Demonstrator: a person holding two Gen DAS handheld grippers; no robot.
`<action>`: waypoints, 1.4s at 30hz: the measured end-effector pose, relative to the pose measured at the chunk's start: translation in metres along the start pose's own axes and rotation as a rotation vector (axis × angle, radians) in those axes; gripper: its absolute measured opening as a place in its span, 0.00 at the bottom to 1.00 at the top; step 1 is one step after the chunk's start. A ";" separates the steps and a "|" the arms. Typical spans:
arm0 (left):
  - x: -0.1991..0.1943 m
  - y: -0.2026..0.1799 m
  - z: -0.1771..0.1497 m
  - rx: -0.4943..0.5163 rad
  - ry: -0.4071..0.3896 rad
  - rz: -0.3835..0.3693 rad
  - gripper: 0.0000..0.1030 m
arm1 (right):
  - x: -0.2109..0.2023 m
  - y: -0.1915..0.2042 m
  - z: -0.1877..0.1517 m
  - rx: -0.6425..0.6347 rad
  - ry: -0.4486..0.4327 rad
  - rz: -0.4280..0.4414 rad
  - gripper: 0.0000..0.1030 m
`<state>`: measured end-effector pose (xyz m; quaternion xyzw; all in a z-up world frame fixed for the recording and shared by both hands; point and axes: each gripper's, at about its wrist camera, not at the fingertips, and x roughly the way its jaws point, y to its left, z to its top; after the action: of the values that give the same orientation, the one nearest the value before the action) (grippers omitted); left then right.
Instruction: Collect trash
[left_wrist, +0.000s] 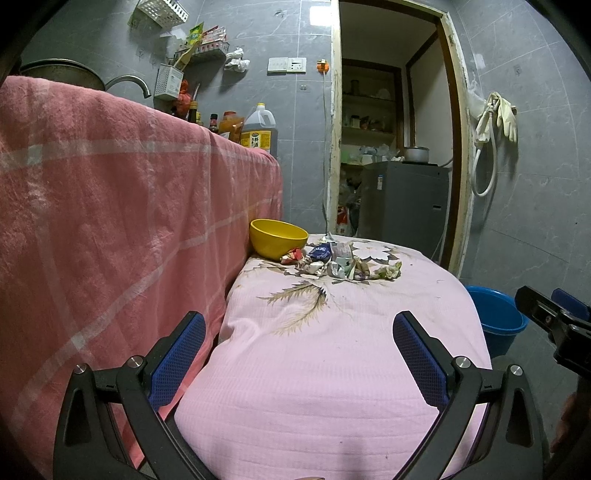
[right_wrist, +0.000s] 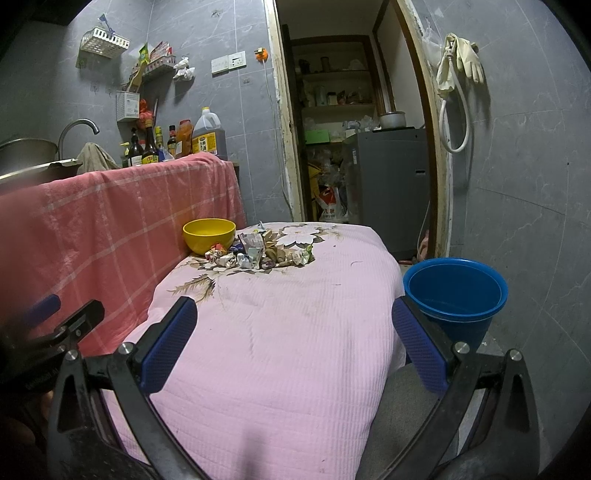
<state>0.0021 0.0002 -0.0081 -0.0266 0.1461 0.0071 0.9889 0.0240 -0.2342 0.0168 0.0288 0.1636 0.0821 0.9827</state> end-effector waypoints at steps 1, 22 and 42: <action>0.000 0.000 0.000 0.000 0.000 0.000 0.97 | 0.000 0.000 0.000 0.001 0.000 0.000 1.00; 0.001 -0.002 0.002 0.003 0.002 0.000 0.97 | 0.000 0.000 0.000 0.005 0.001 0.001 1.00; 0.002 -0.005 -0.002 0.005 0.010 -0.001 0.97 | -0.002 0.002 -0.002 0.009 0.005 0.003 1.00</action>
<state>0.0036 -0.0046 -0.0109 -0.0242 0.1508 0.0061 0.9882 0.0218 -0.2328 0.0160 0.0335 0.1665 0.0829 0.9820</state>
